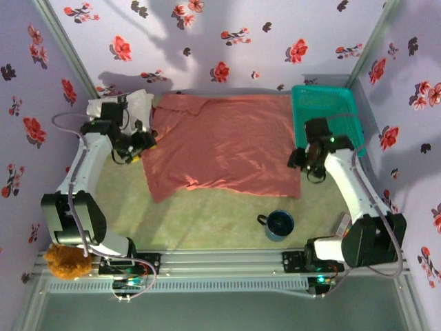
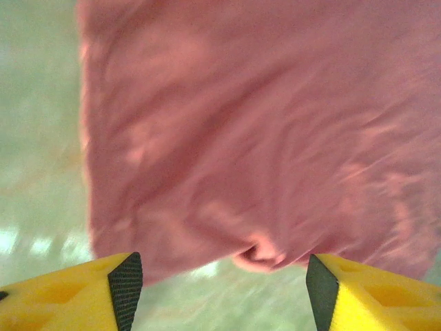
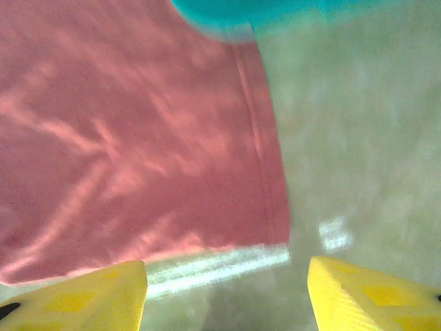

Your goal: Fold and stack the t-shirts

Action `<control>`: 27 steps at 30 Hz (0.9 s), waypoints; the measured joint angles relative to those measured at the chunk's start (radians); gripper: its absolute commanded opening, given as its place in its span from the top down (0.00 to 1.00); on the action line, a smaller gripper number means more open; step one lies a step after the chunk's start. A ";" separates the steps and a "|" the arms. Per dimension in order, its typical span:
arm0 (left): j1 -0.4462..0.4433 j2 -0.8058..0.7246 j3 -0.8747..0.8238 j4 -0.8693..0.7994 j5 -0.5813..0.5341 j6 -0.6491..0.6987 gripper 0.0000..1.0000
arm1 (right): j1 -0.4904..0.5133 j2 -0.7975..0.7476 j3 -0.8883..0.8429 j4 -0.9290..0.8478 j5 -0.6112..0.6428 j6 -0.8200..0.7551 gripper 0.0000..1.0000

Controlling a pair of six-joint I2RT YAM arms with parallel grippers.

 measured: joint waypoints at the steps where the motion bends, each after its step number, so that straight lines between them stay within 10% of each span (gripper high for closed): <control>1: -0.001 -0.012 -0.040 -0.019 -0.005 0.003 0.34 | 0.000 -0.042 -0.058 0.004 -0.006 0.029 0.36; 27: -0.011 0.000 -0.488 0.207 0.003 -0.129 0.56 | 0.000 0.119 -0.352 0.336 0.023 0.220 0.48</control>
